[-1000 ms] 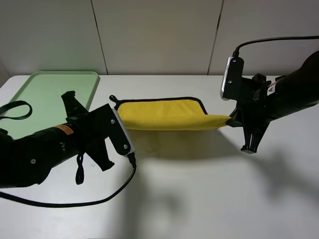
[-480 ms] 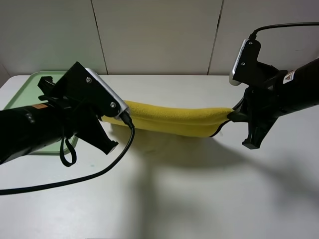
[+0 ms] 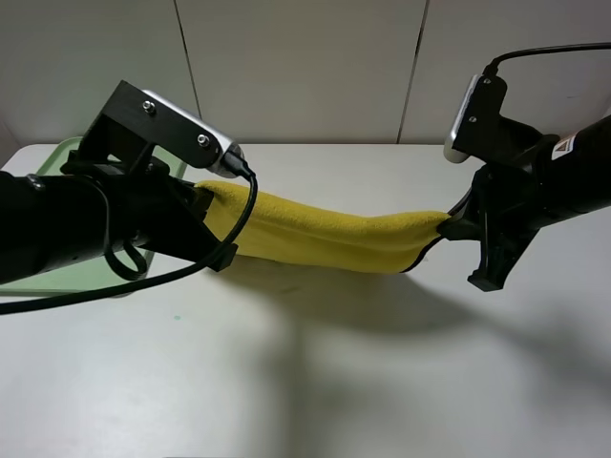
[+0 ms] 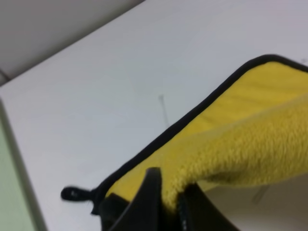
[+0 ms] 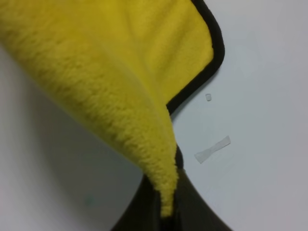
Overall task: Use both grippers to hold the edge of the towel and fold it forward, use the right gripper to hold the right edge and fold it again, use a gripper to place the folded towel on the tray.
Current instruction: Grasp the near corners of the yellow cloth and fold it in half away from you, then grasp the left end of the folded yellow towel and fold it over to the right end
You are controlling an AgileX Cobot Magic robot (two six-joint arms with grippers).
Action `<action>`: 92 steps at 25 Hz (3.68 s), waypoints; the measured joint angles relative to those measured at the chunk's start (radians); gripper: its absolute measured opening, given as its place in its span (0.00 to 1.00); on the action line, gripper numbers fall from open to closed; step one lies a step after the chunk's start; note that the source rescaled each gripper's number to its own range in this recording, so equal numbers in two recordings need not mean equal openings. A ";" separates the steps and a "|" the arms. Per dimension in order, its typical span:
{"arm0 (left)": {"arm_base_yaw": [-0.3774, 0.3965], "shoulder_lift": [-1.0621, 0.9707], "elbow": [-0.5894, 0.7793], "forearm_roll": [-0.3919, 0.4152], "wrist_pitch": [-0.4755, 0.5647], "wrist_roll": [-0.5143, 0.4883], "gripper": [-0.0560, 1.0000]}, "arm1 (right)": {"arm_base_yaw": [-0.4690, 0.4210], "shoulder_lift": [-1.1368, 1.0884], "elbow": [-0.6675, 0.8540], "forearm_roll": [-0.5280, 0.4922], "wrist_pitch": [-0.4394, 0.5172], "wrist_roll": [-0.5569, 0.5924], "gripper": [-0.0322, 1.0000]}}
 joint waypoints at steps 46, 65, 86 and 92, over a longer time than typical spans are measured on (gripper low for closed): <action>0.264 0.314 -0.151 -0.269 0.095 0.287 0.05 | 0.000 0.357 -0.078 0.083 -0.301 0.093 0.03; 0.264 0.314 -0.151 -0.269 0.083 0.272 0.27 | 0.000 0.377 -0.078 0.136 -0.322 0.093 0.12; 0.266 0.314 -0.151 -0.269 -0.034 0.268 1.00 | 0.000 0.377 -0.078 0.175 -0.373 0.115 1.00; 0.266 0.314 -0.151 -0.269 -0.042 0.268 1.00 | 0.000 0.377 -0.078 0.175 -0.371 0.119 1.00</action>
